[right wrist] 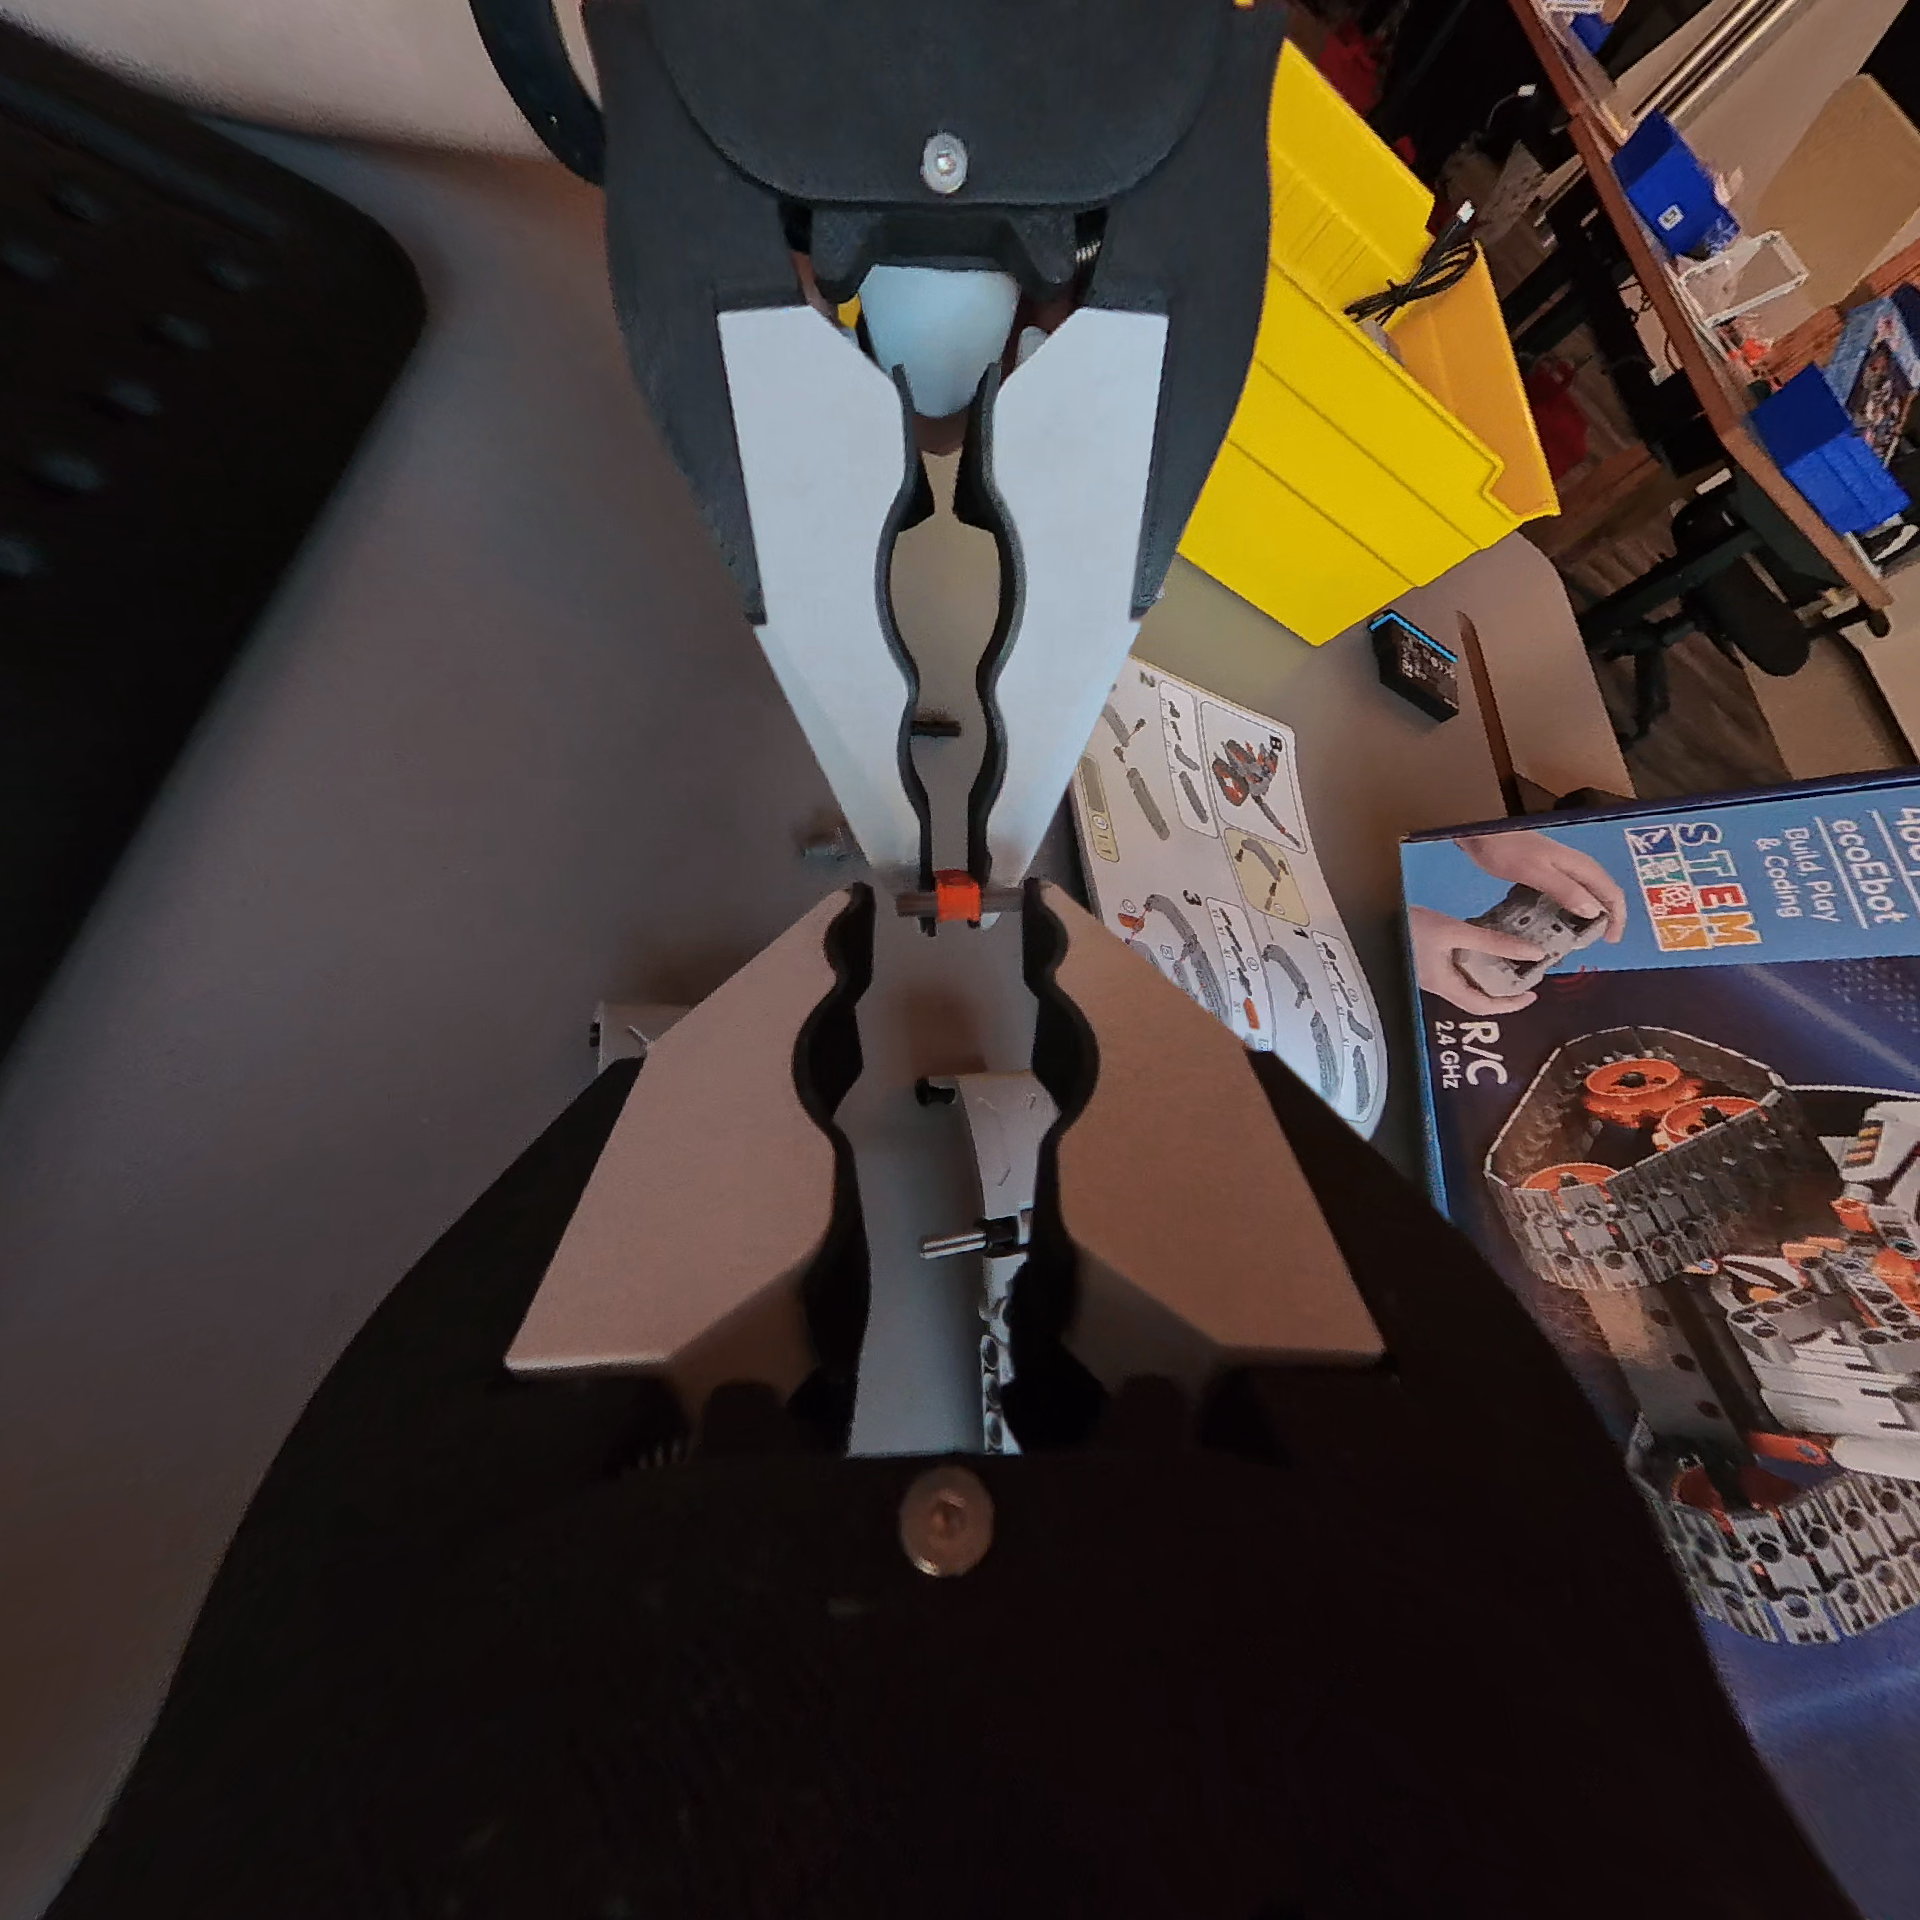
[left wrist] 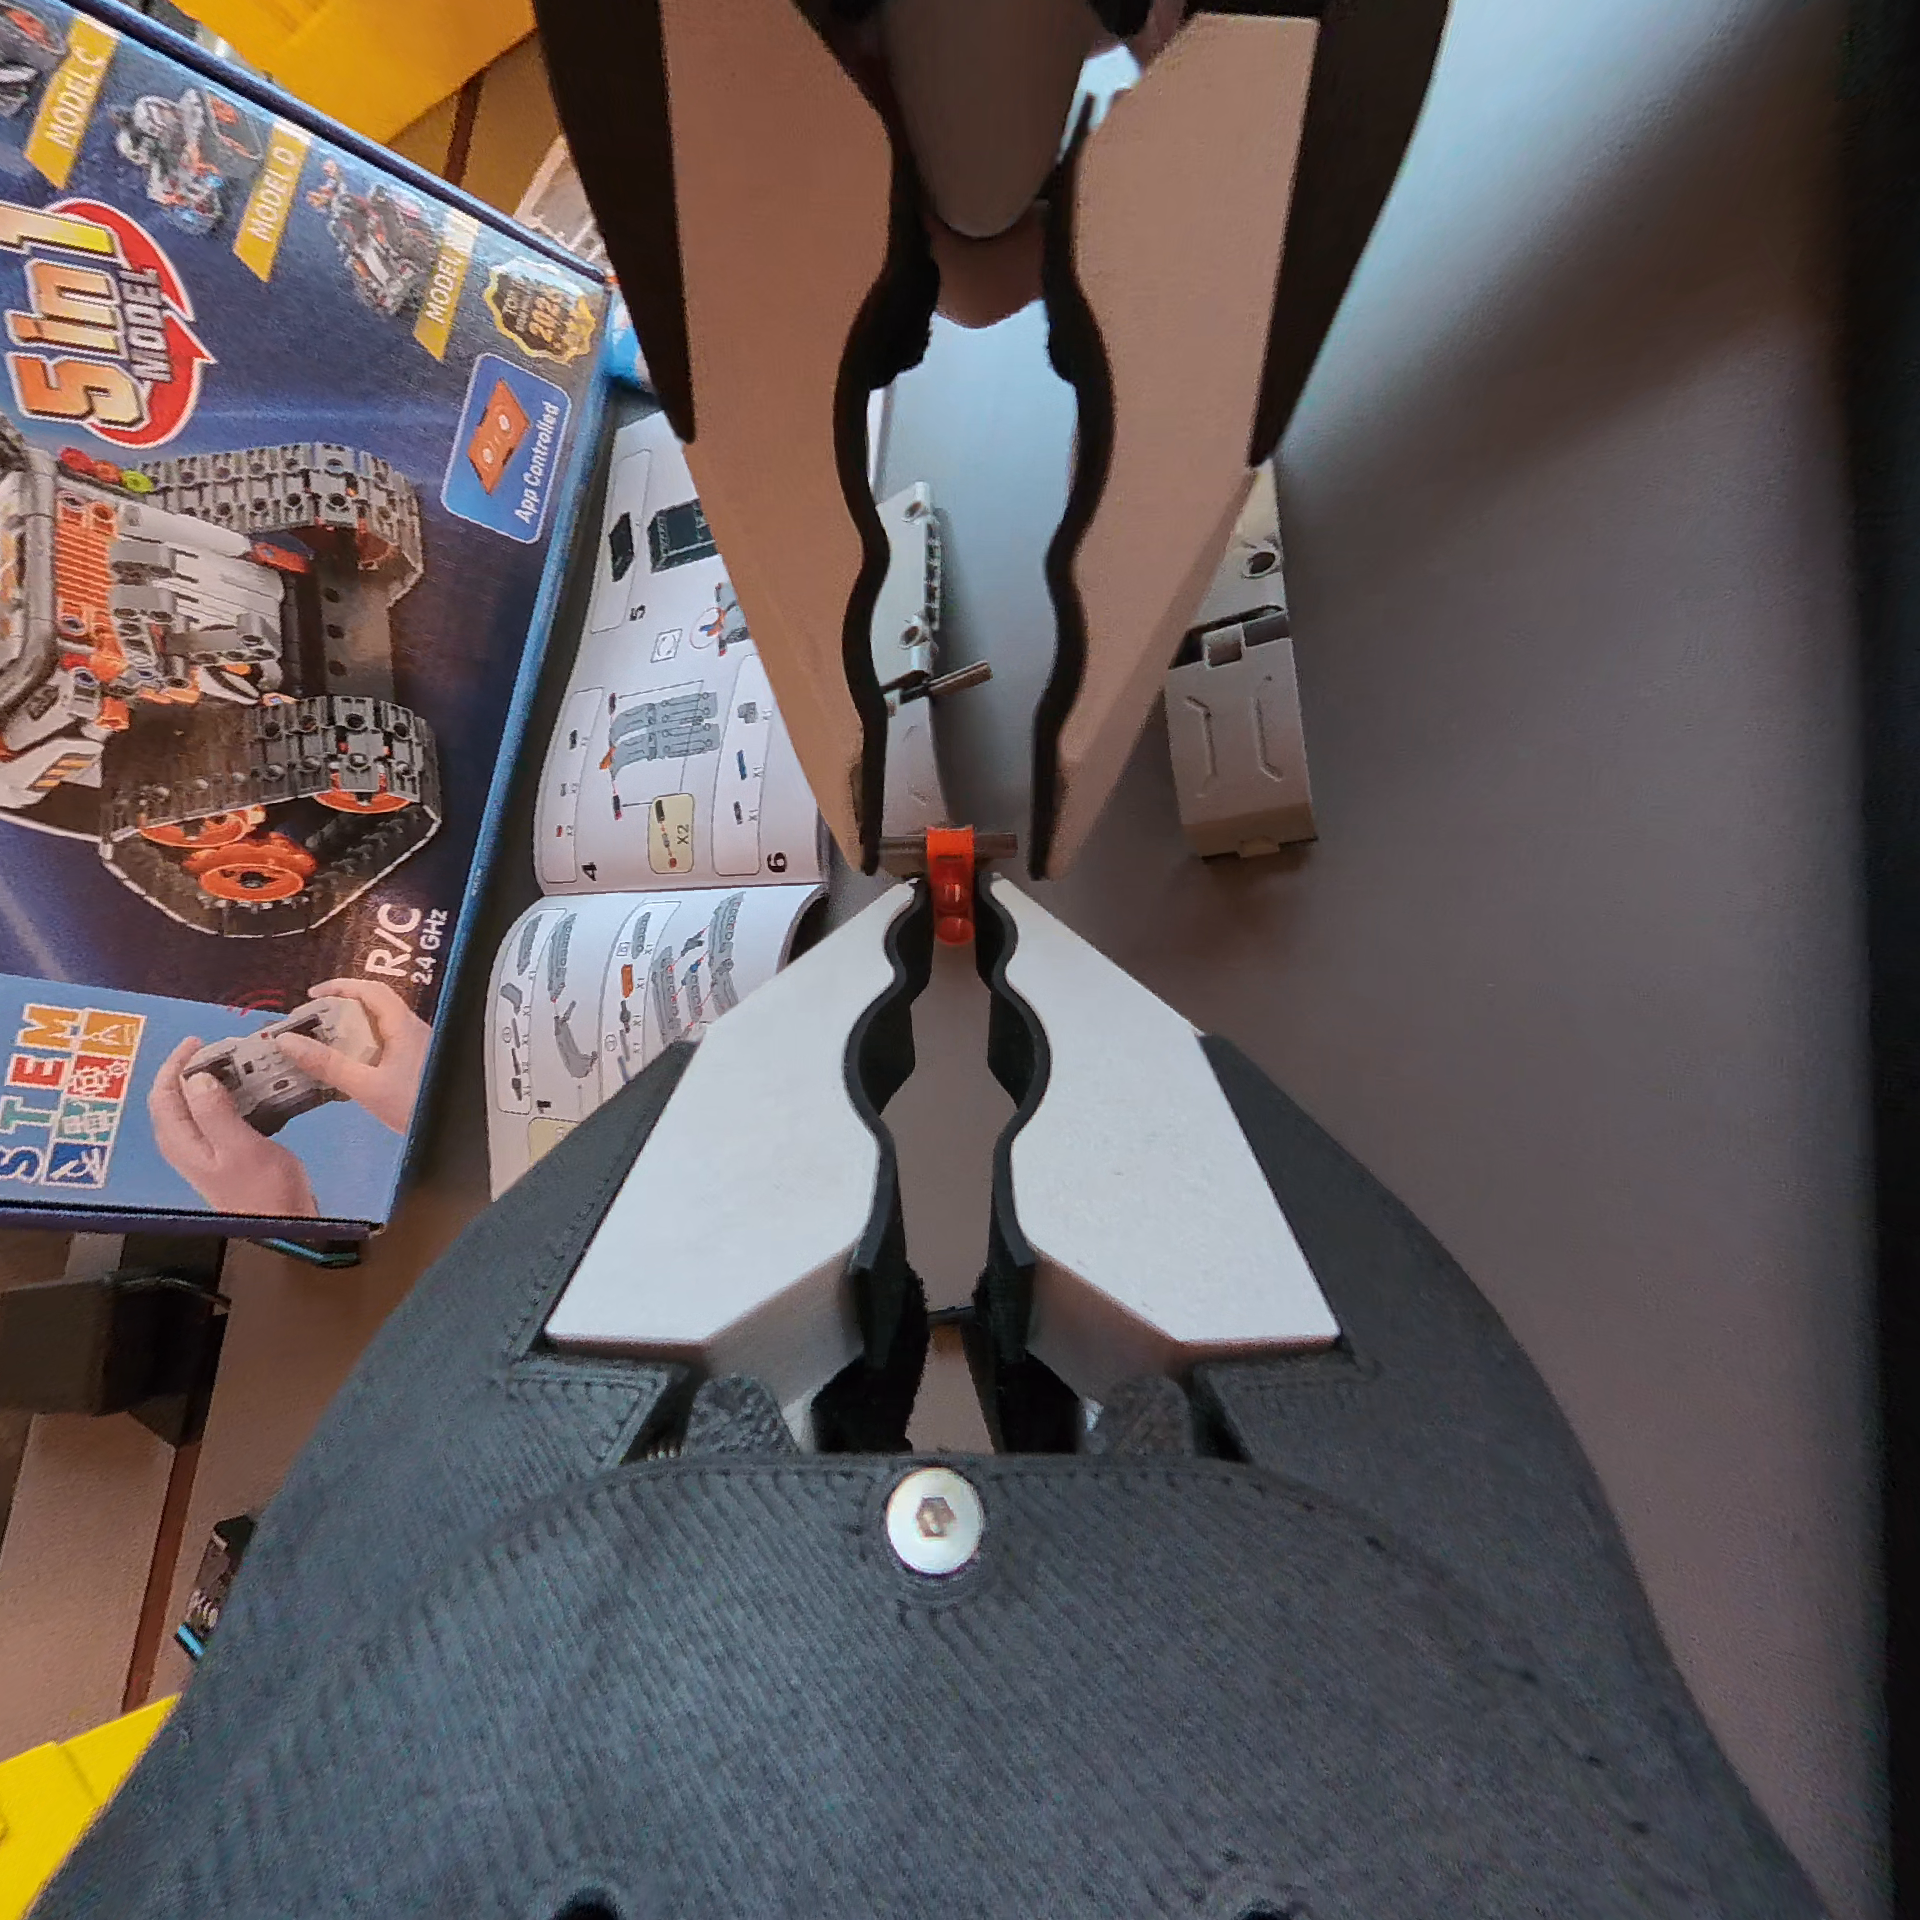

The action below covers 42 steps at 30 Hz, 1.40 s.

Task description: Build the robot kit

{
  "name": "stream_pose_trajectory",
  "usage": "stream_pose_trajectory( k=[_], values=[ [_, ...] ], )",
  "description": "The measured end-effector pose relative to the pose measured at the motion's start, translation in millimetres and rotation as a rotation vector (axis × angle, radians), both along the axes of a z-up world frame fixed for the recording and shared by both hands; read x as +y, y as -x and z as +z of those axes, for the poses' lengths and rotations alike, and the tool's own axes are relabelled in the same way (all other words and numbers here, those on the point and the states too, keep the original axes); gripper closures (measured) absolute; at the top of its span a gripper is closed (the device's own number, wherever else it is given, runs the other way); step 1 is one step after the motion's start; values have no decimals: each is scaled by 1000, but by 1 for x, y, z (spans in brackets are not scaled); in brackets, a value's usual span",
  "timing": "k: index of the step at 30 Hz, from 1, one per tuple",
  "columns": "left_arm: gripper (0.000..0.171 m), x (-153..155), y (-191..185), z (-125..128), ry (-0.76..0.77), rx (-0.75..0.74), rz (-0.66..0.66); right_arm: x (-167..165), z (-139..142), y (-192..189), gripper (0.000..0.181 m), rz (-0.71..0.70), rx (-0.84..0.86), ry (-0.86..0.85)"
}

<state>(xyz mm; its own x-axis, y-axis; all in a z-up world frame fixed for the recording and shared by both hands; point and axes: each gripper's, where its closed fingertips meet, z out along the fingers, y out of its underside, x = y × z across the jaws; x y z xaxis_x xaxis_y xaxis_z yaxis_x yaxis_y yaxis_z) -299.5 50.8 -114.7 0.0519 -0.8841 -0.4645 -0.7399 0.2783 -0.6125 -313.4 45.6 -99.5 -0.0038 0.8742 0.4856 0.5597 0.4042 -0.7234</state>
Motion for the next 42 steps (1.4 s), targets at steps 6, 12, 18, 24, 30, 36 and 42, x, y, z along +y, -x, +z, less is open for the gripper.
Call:
stream_pose_trajectory(
  k=[6, 12, 18, 24, 30, 36, 42],
  values=[
    [165, -2, -1, -4, 9, 4, -18, 0, -3, -1, 158, -3, -12, 36],
    [166, 23, 23, 21, 64, -132, 103, 12, 13, -6, 156, -67, 54, -9],
    [166, 46, 36, 53, 283, -440, 229, 34, 30, -35, 157, -169, 143, 76],
    [166, 68, 52, 50, 416, -546, 358, 48, 36, -55, 157, -238, 197, 167],
    [166, 80, 63, 46, 432, -567, 450, 50, 26, -53, 158, -257, 152, 163],
    [166, 88, 73, 50, 382, -579, 508, 47, 10, -54, 158, -247, 61, 174],
    [166, 93, 80, 55, 363, -614, 542, 49, 3, -74, 158, -264, 26, 246]
  ],
)
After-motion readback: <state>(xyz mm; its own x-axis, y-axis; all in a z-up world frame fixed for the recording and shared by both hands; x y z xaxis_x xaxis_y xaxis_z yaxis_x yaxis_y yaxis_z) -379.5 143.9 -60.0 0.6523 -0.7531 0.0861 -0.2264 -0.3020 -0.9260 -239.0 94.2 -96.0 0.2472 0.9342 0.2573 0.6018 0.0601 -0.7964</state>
